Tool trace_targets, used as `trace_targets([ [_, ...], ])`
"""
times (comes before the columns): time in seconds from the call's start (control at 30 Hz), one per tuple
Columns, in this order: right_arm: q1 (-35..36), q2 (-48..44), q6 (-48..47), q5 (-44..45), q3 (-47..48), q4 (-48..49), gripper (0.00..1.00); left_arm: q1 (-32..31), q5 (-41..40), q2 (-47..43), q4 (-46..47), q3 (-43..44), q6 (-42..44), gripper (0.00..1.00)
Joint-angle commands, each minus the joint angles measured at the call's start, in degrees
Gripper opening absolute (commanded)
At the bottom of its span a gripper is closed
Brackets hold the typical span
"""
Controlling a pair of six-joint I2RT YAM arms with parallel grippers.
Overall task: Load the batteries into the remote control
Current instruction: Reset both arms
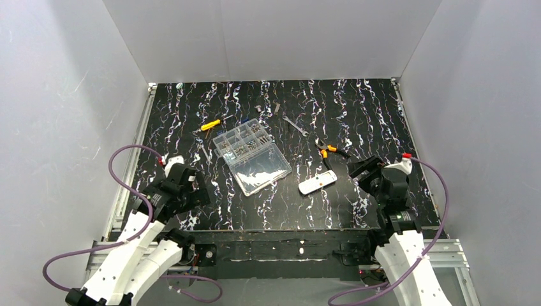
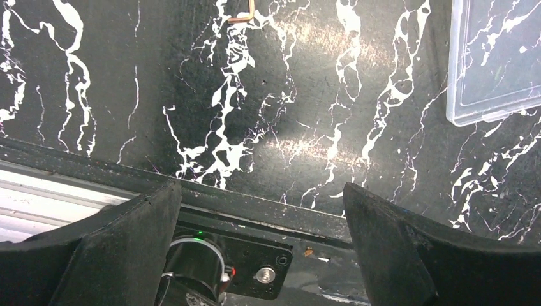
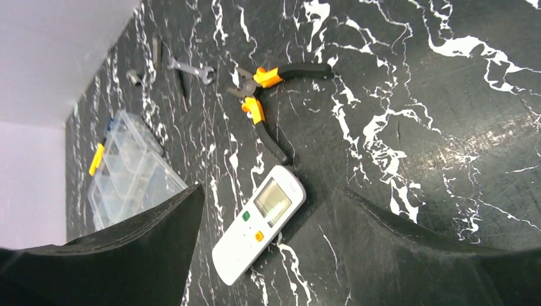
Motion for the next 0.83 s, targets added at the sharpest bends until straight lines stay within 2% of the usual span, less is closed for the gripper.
trace_targets([
  [0.0,-0.3,-3.2,6.1,6.6,-1.9,5.9,0.83,0.3,-4.0,-0.9,-2.7,0.2,0.8,0.99],
  [0.27,-0.3,-4.1,9.4,8.3,-2.4,5.1,0.85,0.3,-3.2,-2.7,0.9,-1.9,0.7,0.99],
  [0.47,-0.3,-2.0,13.4,8.5,-1.3,2.1,0.87,0.2,-3.5,-1.8,0.3,-1.1,1.3,1.00],
  [0.8,-0.3,-1.2,15.1,9.5,-0.9,2.0,0.88,0.3,-4.9,-0.7,-0.4,0.9,1.4,0.99],
])
